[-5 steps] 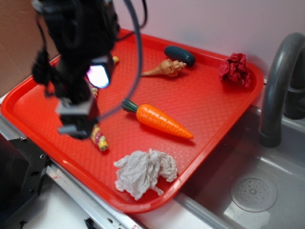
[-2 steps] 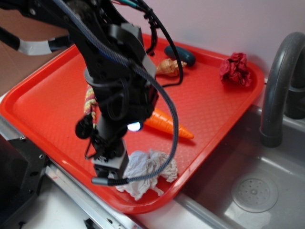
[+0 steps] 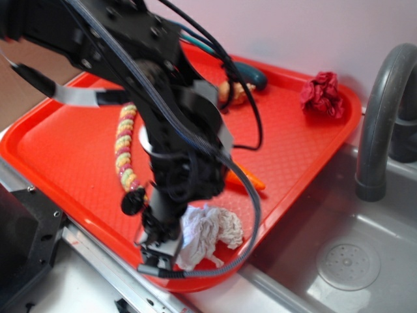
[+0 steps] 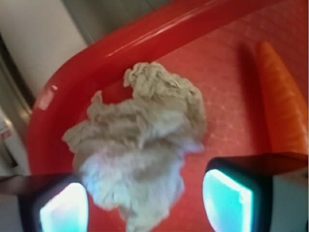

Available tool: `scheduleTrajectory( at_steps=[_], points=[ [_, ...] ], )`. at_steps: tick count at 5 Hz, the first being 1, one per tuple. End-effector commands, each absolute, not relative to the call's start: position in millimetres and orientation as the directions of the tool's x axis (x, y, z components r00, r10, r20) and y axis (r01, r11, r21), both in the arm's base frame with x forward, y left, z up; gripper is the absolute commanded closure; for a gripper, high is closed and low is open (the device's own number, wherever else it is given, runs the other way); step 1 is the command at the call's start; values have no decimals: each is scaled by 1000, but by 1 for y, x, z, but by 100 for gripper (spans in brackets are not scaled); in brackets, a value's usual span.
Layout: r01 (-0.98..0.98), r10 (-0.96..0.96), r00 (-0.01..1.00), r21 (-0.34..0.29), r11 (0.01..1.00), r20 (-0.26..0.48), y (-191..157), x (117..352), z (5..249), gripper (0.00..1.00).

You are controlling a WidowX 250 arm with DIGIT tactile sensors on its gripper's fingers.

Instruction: Grab the white paper.

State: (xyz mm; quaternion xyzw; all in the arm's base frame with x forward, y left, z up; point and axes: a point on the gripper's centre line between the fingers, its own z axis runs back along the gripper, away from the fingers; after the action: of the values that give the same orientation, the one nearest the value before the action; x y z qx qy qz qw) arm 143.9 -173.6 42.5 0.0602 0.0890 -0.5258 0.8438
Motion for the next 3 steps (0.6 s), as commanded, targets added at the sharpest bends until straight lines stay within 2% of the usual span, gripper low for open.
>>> scheduleTrajectory(
  at_steps=[1,2,3],
  points=[
    [904,-887,388,-85,419,-253,-183,146,34,100],
    [895,-888,400,-112,432,-229,-183,150,34,100],
    [884,-888,435,-114,453,-151,-178,148,42,100]
  ],
)
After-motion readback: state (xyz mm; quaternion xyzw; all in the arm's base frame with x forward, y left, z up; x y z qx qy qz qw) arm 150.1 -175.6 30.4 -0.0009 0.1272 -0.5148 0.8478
